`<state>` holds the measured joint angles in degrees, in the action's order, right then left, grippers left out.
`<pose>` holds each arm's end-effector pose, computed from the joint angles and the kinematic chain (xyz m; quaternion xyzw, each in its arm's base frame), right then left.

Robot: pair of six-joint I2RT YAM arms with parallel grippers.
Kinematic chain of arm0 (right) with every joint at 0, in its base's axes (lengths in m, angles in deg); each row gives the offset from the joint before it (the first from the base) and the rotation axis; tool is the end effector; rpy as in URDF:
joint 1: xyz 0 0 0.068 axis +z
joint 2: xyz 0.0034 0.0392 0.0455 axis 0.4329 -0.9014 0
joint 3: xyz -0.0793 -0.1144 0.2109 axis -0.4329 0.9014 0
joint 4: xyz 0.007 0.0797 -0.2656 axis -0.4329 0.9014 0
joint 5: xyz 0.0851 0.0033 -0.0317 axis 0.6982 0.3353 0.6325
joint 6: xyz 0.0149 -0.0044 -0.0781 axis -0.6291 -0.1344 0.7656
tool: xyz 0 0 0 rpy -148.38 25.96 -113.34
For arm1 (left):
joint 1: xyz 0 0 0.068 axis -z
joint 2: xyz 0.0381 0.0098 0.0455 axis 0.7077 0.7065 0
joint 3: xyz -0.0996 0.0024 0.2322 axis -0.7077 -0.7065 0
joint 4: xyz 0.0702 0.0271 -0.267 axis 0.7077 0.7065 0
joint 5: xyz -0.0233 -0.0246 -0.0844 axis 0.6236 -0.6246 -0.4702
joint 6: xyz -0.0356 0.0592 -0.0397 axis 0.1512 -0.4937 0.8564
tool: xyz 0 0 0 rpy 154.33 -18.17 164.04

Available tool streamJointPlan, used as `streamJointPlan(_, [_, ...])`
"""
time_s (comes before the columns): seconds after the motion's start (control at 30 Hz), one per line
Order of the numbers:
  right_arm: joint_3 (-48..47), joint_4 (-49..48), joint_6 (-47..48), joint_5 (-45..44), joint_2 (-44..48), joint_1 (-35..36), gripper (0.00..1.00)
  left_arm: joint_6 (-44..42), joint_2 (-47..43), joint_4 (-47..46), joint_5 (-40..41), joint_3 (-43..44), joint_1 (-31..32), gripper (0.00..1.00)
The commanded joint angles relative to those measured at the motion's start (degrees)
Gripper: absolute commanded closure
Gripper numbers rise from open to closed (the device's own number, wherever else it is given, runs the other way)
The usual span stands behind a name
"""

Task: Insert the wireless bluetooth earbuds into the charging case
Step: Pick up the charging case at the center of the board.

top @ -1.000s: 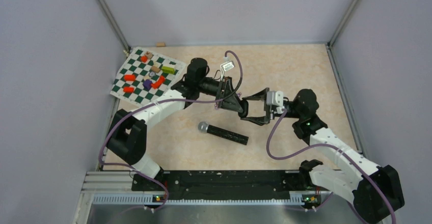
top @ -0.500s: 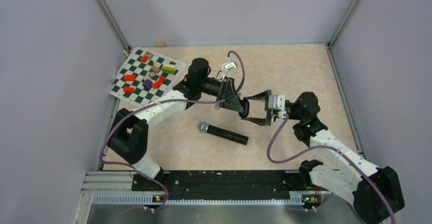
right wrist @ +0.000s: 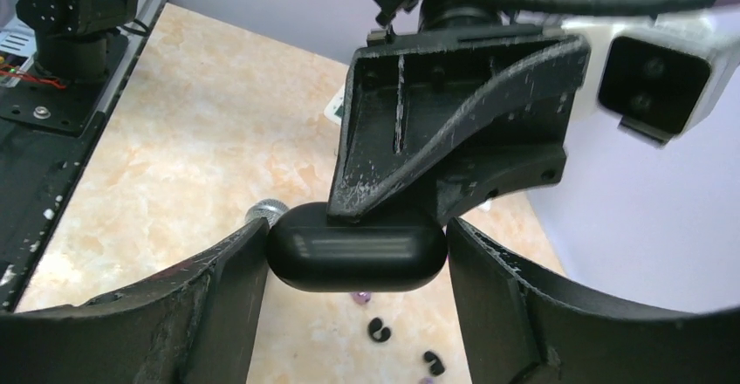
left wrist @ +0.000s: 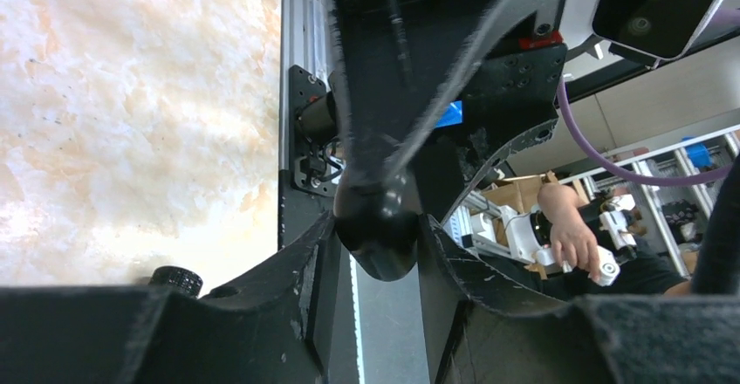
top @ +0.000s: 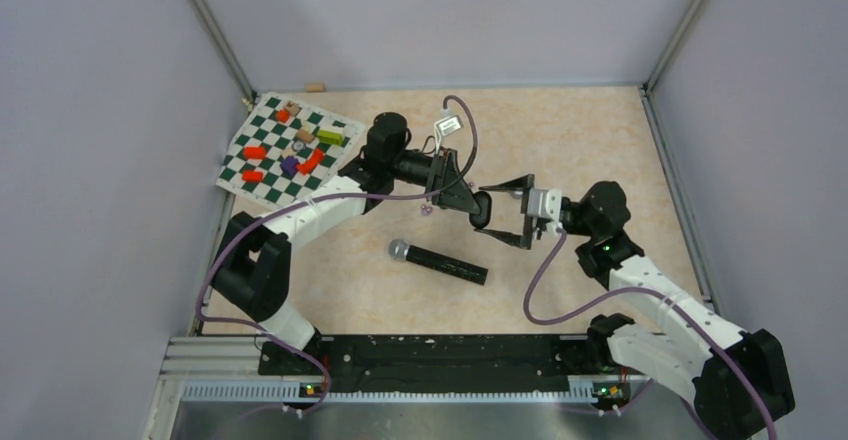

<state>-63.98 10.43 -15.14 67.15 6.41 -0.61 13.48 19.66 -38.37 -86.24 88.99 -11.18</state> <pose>0.2005 0.1582 0.2764 -0.5651 0.3726 0.3369 0.6545 0.2827 -0.2683 0.2736 0.3331 0.6453 -0.6750 0.1303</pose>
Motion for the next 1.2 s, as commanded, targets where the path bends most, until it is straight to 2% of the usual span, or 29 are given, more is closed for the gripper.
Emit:
streamJointPlan(0.0, [-1.3, 0.9, -2.5, -5.6, -0.3, -0.8, 0.25, 0.3, -1.1, -4.4, -1.3, 0.0, 0.8, 0.82])
streamJointPlan(0.17, [-3.6, 1.6, -8.0, -7.9, -0.8, -0.9, 0.19, 0.5, -1.1, -4.3, 1.3, 0.2, 0.0, 0.89])
streamJointPlan(0.3, [-5.8, 2.6, -12.9, -8.6, -1.5, -0.8, 0.15, -0.2, -1.4, -3.2, 3.9, 0.2, -1.0, 0.98])
streamJointPlan(0.57, [-11.8, 7.6, -24.7, -5.6, -1.6, -2.4, 0.11, -0.2, -5.3, -2.9, 11.1, -1.4, -6.3, 1.00])
streamJointPlan(0.73, [-13.4, 6.5, -34.2, -11.2, -2.5, -3.1, 0.10, -0.2, -7.6, -5.4, 15.7, -4.3, -9.9, 1.00])
streamJointPlan(0.83, [-11.9, 2.4, -41.2, -15.2, -4.0, -3.4, 0.12, 2.5, -8.6, -11.0, 16.0, -7.4, -10.3, 1.00])
streamJointPlan(1.0, [-10.1, -3.4, -50.0, -15.6, -7.6, -3.8, 0.19, 11.6, -9.6, -30.8, 15.0, -14.9, -10.2, 1.00])
streamJointPlan(1.17, [-8.5, -7.1, -52.4, -13.6, -9.9, -3.7, 0.26, 15.2, -10.1, -38.3, 14.3, -17.0, -9.8, 1.00])
